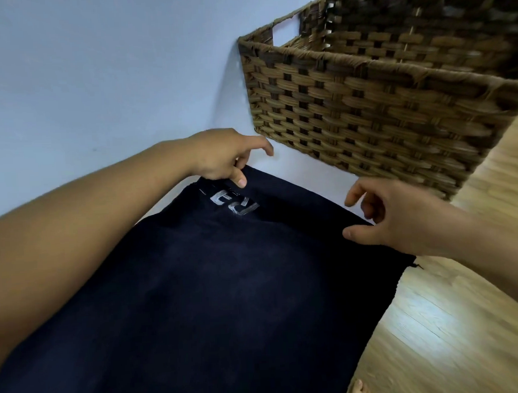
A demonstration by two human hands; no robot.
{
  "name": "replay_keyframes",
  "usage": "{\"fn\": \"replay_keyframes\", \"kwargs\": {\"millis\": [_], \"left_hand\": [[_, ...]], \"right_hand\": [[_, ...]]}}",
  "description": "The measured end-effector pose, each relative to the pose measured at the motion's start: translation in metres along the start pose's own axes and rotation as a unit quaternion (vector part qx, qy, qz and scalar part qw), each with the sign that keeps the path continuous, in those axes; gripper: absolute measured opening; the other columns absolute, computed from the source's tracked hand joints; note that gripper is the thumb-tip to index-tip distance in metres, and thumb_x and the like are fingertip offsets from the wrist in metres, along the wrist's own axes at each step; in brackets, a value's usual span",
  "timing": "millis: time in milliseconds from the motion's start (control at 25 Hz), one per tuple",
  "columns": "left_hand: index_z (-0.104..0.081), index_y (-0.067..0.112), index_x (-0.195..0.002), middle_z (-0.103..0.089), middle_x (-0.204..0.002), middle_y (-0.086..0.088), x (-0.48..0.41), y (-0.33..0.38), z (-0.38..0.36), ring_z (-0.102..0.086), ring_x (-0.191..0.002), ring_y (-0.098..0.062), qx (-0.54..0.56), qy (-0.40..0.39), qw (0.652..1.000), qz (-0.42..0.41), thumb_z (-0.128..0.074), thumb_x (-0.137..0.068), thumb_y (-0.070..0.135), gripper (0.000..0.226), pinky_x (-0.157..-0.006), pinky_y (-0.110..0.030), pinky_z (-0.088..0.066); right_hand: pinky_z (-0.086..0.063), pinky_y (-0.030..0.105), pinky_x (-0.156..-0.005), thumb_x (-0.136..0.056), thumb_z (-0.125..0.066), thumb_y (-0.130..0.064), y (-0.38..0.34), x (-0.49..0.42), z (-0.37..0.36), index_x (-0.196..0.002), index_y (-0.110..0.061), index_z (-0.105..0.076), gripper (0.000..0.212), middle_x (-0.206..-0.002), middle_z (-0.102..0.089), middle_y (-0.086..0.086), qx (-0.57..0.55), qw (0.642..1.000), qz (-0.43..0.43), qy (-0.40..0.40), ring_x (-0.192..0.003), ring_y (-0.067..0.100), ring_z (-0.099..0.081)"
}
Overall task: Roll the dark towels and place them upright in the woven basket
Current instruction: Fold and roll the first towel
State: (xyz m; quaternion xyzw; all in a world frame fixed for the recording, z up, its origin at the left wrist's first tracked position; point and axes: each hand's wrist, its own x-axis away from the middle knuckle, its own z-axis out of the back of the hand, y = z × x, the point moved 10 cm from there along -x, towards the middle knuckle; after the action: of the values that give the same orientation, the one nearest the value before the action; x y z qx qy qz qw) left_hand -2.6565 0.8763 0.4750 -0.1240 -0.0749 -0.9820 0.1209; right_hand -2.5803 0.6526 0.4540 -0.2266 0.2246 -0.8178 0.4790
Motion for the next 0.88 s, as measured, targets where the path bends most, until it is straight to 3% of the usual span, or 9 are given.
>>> {"fn": "replay_keyframes", "kwargs": {"millis": [120, 200, 280, 440, 560, 640, 720, 880], "left_hand": [[-0.041, 0.043, -0.142, -0.049, -0.117, 0.008, -0.012, 0.005, -0.015, -0.048, -0.100, -0.008, 0.020, -0.070, 0.997, -0.035, -0.075, -0.083, 0.011, 0.075, -0.087, -0.025, -0.039], [-0.045, 0.040, -0.141, -0.049, -0.128, 0.011, -0.010, 0.007, -0.031, -0.046, -0.119, -0.012, 0.043, -0.108, 0.992, -0.054, -0.068, -0.087, 0.003, 0.069, -0.103, -0.031, -0.039], [-0.050, 0.038, -0.135, -0.053, -0.127, 0.013, -0.008, 0.009, -0.041, -0.049, -0.119, -0.013, 0.048, -0.105, 0.991, -0.065, -0.063, -0.089, 0.002, 0.060, -0.103, -0.034, -0.041], [-0.054, 0.025, -0.134, -0.056, -0.129, 0.004, -0.011, 0.018, -0.030, -0.049, -0.119, -0.015, 0.013, 0.021, 0.994, -0.111, -0.062, -0.086, 0.000, 0.055, -0.104, -0.033, -0.037], [-0.059, 0.020, -0.131, -0.062, -0.127, 0.000, -0.012, 0.018, -0.021, -0.054, -0.118, -0.021, 0.007, 0.128, 0.982, -0.138, -0.063, -0.081, -0.002, 0.055, -0.106, -0.040, -0.038], [-0.061, 0.018, -0.127, -0.064, -0.123, 0.000, -0.007, 0.017, -0.020, -0.056, -0.116, -0.023, -0.013, 0.203, 0.969, -0.141, -0.061, -0.077, -0.002, 0.053, -0.105, -0.044, -0.037], [-0.062, 0.016, -0.122, -0.065, -0.119, 0.000, 0.001, 0.018, -0.021, -0.056, -0.114, -0.022, -0.030, 0.262, 0.955, -0.139, -0.057, -0.076, -0.004, 0.051, -0.107, -0.044, -0.035], [-0.061, 0.013, -0.128, -0.063, -0.127, -0.006, 0.017, 0.017, -0.025, -0.050, -0.124, -0.022, -0.048, 0.300, 0.943, -0.139, -0.045, -0.085, 0.004, 0.047, -0.112, -0.046, -0.028]], "right_hand": [[-0.047, 0.018, -0.061, -0.079, -0.067, -0.054, 0.005, 0.002, -0.015, -0.127, -0.042, -0.046, 0.053, -0.106, -0.056, -0.014, 0.023, 0.998, -0.039, -0.034, -0.084, 0.003, -0.057], [-0.044, 0.017, -0.063, -0.087, -0.055, -0.054, -0.001, 0.008, -0.027, -0.133, -0.036, -0.042, 0.051, -0.108, -0.054, -0.009, 0.081, 0.996, -0.019, -0.034, -0.089, 0.006, -0.055], [-0.036, 0.014, -0.061, -0.093, -0.044, -0.053, -0.008, 0.013, -0.034, -0.137, -0.031, -0.034, 0.050, -0.105, -0.050, -0.004, 0.150, 0.988, 0.015, -0.021, -0.091, 0.012, -0.052], [-0.032, 0.017, -0.058, -0.096, -0.040, -0.050, -0.010, 0.011, -0.032, -0.145, -0.031, -0.023, 0.055, -0.106, -0.044, -0.001, 0.169, 0.985, 0.036, 0.007, -0.086, 0.012, -0.046], [-0.032, 0.019, -0.068, -0.096, -0.043, -0.047, -0.006, 0.007, -0.022, -0.152, -0.031, -0.017, 0.064, -0.113, -0.041, 0.001, 0.211, 0.975, 0.045, 0.057, -0.090, 0.012, -0.038], [-0.032, 0.023, -0.072, -0.094, -0.052, -0.041, -0.010, 0.008, -0.016, -0.152, -0.025, -0.028, 0.065, -0.109, -0.044, 0.006, 0.233, 0.965, 0.061, 0.105, -0.092, 0.018, -0.043], [-0.035, 0.028, -0.067, -0.085, -0.068, -0.031, -0.014, 0.012, -0.014, -0.143, -0.017, -0.047, 0.063, -0.098, -0.049, 0.012, 0.234, 0.955, 0.092, 0.156, -0.086, 0.028, -0.054], [-0.045, 0.035, -0.060, -0.075, -0.077, -0.020, -0.022, 0.020, -0.015, -0.133, -0.009, -0.058, 0.062, -0.089, -0.048, 0.017, 0.247, 0.934, 0.137, 0.218, -0.077, 0.034, -0.053]]}}
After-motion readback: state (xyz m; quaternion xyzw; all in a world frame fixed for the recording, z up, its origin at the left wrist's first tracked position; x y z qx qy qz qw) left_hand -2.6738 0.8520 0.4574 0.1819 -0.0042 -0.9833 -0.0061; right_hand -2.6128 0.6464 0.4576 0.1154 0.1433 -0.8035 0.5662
